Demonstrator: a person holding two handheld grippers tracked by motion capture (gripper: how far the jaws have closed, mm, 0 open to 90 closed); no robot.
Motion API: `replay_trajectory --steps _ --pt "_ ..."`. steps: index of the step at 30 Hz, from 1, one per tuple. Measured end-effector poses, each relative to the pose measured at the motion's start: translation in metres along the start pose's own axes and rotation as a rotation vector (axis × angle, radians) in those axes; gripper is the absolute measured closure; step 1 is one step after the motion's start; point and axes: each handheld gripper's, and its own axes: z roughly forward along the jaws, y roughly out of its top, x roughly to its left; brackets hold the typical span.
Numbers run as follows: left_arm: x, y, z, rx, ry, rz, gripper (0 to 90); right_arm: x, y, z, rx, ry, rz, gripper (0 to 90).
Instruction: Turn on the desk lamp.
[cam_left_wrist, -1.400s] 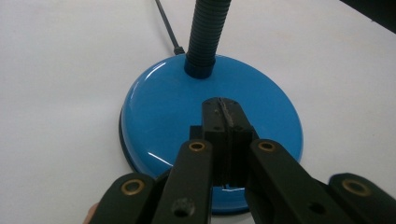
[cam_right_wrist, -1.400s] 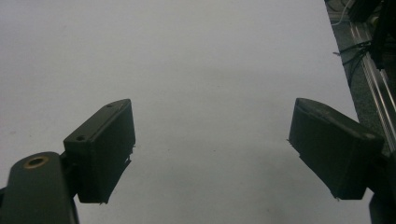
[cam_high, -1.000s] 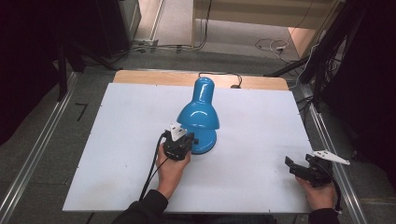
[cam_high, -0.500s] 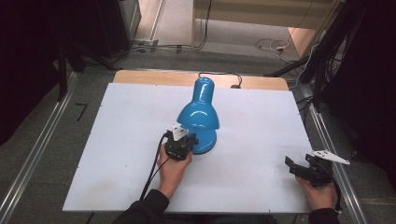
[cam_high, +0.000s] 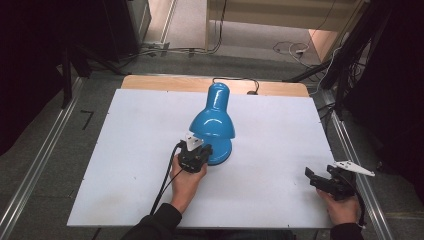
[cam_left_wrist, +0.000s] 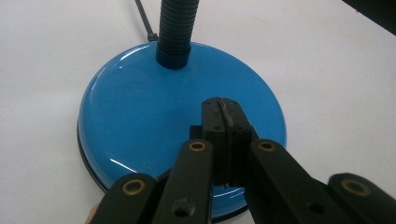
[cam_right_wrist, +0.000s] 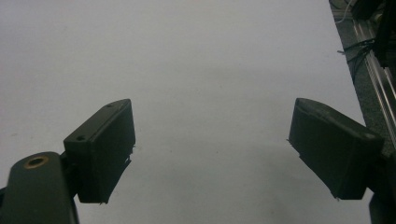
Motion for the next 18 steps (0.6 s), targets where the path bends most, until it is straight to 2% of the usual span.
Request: replay_trajectory --steps 18 --pt "0.0008 -0.0013 0.0024 0.013 -0.008 -0.001 90.0 0.0002 0.0005 -0.0009 -0.002 0.007 0.013 13.0"
